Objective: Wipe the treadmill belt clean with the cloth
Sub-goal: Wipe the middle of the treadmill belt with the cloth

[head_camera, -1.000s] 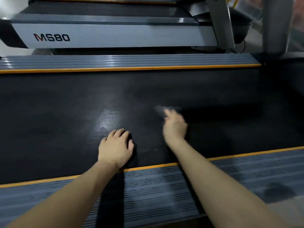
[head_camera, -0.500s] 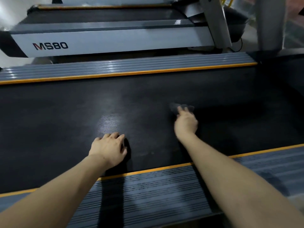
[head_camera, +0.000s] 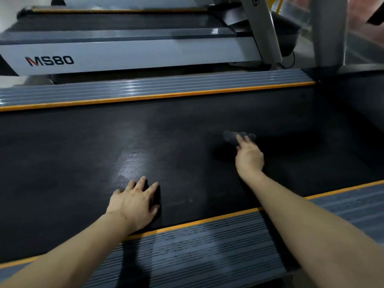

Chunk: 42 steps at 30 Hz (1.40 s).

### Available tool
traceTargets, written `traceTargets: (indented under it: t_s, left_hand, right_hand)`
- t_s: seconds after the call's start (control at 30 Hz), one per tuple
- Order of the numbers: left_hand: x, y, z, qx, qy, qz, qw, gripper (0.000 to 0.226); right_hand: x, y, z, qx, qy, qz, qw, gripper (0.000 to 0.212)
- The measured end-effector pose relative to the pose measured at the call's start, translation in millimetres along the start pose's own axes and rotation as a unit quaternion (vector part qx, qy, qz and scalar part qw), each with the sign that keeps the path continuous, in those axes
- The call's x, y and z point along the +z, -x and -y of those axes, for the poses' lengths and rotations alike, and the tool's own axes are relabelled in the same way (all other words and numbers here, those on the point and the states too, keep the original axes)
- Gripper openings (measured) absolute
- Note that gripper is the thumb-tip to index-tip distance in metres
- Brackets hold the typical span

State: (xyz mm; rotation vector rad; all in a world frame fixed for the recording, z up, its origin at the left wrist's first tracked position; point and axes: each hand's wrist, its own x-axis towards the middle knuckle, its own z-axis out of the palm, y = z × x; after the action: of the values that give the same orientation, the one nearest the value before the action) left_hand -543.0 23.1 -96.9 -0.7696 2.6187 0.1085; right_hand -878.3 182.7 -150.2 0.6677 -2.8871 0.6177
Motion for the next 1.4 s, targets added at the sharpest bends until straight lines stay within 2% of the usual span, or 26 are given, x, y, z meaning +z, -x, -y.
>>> traceTargets:
  t_s: [0.03,0.1,0.17,0.23,0.3,0.37,0.47,0.53,0.63,0.73,0.83,0.93,1.0,1.1,1.17,1.23,1.3,1.4]
  left_hand:
    - [-0.7,-1.1,3.5,-0.004,0.016,0.019,1.0,0.081]
    - [-2.5,-5.5,6.9,-0.007,0.052,0.065,0.996,0.099]
    - [-2.4,-8.7,5.2,-0.004,0.063,0.086,0.994,0.111]
    - [1.5,-8.4,4.2,-0.005,0.073,0.081,0.994,0.115]
    - [5.7,-6.1,3.9,-0.007,0.083,0.077,0.994,0.113]
    - [7.0,-1.5,4.0,-0.012,0.088,0.068,0.994,0.109]
    - [8.6,2.7,1.2,-0.015,0.085,0.057,0.995,0.104]
    - [12.7,4.1,0.4,-0.021,0.078,0.043,0.996,0.102]
    - [18.8,4.3,1.2,-0.022,0.063,0.022,0.998,0.1]
    - [19.6,3.0,0.6,-0.023,0.069,0.021,0.997,0.102]
    - [18.4,3.6,0.7,-0.026,0.075,0.014,0.997,0.103]
    - [21.2,8.2,4.2,-0.027,0.086,-0.017,0.996,0.103]
    - [23.3,11.7,6.3,-0.026,0.092,-0.028,0.995,0.101]
    - [29.1,17.7,6.3,-0.011,0.103,-0.045,0.994,0.086]
    - [32.1,24.3,5.1,-0.013,0.137,-0.086,0.987,0.072]
    - [37.9,30.6,3.2,-0.031,0.183,-0.133,0.974,0.06]
    - [43.7,34.7,0.7,-0.044,0.199,-0.149,0.968,0.055]
    - [56.0,35.4,-1.4,-0.05,0.171,-0.143,0.973,0.053]
  right_hand:
    - [2.2,10.8,15.1,0.018,-0.001,-0.009,1.0,0.042]
    - [11.2,44.6,56.1,-0.009,-0.019,-0.002,1.0,0.041]
    - [24.1,87.7,100.4,-0.115,-0.052,0.033,0.991,0.04]
    - [29.2,128.3,129.6,-0.247,-0.068,0.086,0.963,0.041]
    - [22.3,128.4,122.9,-0.304,-0.097,0.132,0.938,0.042]
    - [9.5,102.3,90.6,-0.283,-0.069,0.139,0.947,0.044]
    - [-19.4,57.6,13.0,-0.12,-0.033,0.076,0.989,0.044]
    - [-38.6,46.0,-27.2,-0.022,-0.005,0.061,0.998,0.044]
    - [-41.2,55.0,-16.3,0.059,0.045,0.055,0.996,0.043]
    - [-17.4,97.6,45.6,0.001,0.02,0.067,0.998,0.042]
    - [1.2,145.2,100.9,-0.136,0.003,0.137,0.981,0.043]
    - [-10.7,132.8,88.4,-0.207,-0.033,0.183,0.961,0.044]
    - [-26.3,110.8,52.8,-0.176,-0.014,0.175,0.969,0.044]
    - [-54.1,82.3,-3.8,-0.013,-0.012,0.121,0.993,0.042]
    - [-56.6,82.2,-9.4,0.055,0.01,0.111,0.992,0.041]
    - [-49.0,94.9,15.1,0.081,0.035,0.081,0.993,0.04]
    - [-35.5,118.1,52.9,0.044,0.049,0.075,0.995,0.036]
    - [-9.9,165.4,112.1,-0.092,-0.007,0.123,0.988,0.036]
